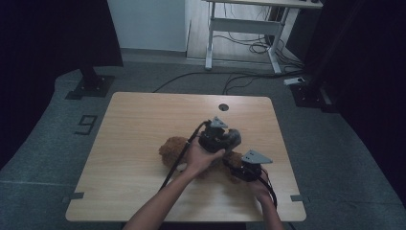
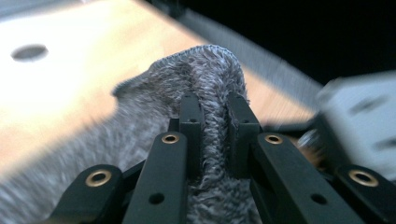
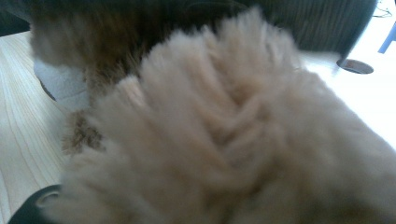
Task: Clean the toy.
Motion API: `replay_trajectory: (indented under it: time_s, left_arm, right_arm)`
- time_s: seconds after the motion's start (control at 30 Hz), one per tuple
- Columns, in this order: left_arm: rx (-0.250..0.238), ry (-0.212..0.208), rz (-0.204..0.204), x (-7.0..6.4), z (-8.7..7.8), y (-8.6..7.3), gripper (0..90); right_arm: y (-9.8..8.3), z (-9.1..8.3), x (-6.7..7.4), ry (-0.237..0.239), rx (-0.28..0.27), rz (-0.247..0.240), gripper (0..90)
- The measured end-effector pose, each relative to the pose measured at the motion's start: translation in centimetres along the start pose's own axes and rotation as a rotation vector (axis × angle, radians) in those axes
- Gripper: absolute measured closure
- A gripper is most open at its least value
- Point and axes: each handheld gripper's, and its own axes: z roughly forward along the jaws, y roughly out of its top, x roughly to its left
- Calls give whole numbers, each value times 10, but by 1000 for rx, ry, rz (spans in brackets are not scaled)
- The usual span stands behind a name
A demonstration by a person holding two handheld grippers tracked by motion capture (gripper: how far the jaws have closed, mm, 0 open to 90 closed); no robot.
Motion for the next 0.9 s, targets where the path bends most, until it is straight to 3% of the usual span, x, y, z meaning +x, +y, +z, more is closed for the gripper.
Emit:
replay_trajectory:
  time_s: [0.1, 0.17, 0.27, 0.3, 0.43, 0.6, 0.7, 0.9]
  left_arm:
    - [14, 18, 13, 0, 12, -16, 796]
    - [13, 40, 32, -2, 7, -19, 799]
    - [28, 111, 87, -2, -4, -23, 801]
    - [30, 118, 81, 0, -8, -25, 802]
    - [20, 109, 9, 21, -29, -38, 803]
    - [2, 138, -56, 46, -55, -54, 804]
    - [-31, 88, -132, 62, -71, -64, 805]
    - [-99, 115, -164, 76, -100, -74, 801]
  right_arm:
    - [-1, 0, 0, -1, 23, -18, 564]
    - [-3, 1, -1, 14, 21, -13, 565]
    - [-3, 0, -2, 16, 16, -11, 566]
    - [-3, -1, -3, 17, 18, -10, 567]
    - [-3, -1, -3, 17, 17, -5, 570]
    - [-4, 0, -4, 18, 16, -6, 574]
    - [-5, 0, -4, 34, 14, -14, 576]
    - [-6, -1, -4, 45, 15, -24, 577]
